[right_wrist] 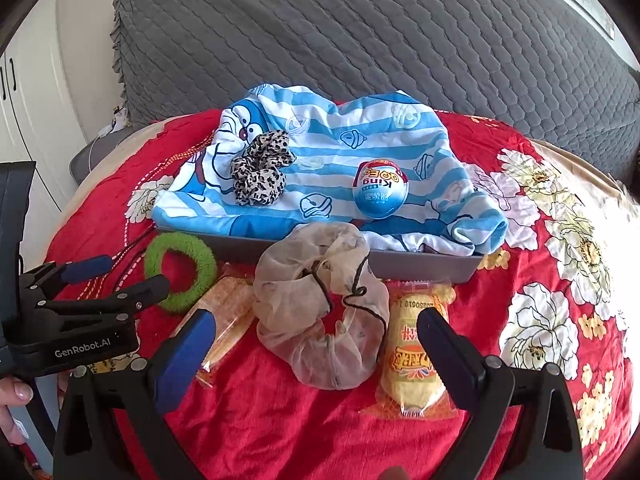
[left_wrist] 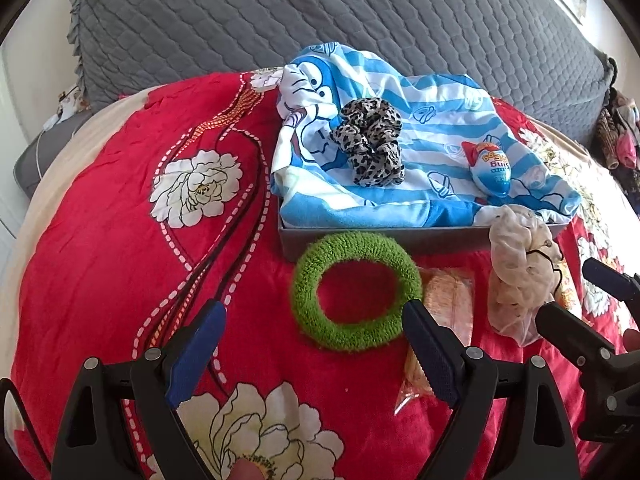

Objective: Organize objects
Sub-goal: 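Move left tool toward fuzzy green ring while right tool approaches sheer beige scrunchie, then close left gripper on green ring while right gripper closes on sheer scrunchie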

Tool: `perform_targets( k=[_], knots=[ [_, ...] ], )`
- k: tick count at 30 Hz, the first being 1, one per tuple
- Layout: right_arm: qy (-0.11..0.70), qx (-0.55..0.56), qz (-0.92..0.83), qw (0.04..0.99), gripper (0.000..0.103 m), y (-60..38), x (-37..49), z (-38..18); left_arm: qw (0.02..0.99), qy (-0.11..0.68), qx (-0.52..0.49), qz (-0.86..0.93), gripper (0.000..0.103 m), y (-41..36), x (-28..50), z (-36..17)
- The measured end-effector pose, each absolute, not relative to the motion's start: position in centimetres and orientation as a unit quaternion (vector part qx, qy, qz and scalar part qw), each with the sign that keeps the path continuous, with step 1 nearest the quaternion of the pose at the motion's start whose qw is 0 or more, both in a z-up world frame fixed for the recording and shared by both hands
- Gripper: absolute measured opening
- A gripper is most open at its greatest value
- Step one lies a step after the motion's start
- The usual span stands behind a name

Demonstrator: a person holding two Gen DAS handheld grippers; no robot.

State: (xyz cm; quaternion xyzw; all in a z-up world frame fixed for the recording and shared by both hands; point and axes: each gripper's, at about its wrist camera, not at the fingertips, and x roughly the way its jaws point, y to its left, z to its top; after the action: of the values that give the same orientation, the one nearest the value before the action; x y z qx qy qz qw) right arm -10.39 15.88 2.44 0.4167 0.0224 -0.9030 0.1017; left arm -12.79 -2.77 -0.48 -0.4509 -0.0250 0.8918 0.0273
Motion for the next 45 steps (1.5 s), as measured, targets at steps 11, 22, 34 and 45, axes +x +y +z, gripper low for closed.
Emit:
perform_targets(
  k=[11,22,34,45],
  knots=[
    [0.023,0.418,-0.903,0.100,0.101,16.0,-11.6,1.8,0.022,-0.021,-0.457,0.889,0.090,-2.7,-14.0,-1.3],
    [0.029,0.415,-0.904,0.101,0.101,15.7,-12.4,1.3,0.018,-0.024,-0.456,0.890,0.090,-2.9,-14.7,-1.5],
    [0.035,0.416,-0.903,0.097,0.101,15.3,-13.0,0.8,0.012,-0.030,-0.458,0.888,0.090,-3.6,-15.4,-2.3],
    [0.027,0.425,-0.899,0.099,0.077,15.4,-13.7,0.0,0.032,-0.045,-0.452,0.890,0.090,-3.4,-15.4,-2.3]
  ],
)
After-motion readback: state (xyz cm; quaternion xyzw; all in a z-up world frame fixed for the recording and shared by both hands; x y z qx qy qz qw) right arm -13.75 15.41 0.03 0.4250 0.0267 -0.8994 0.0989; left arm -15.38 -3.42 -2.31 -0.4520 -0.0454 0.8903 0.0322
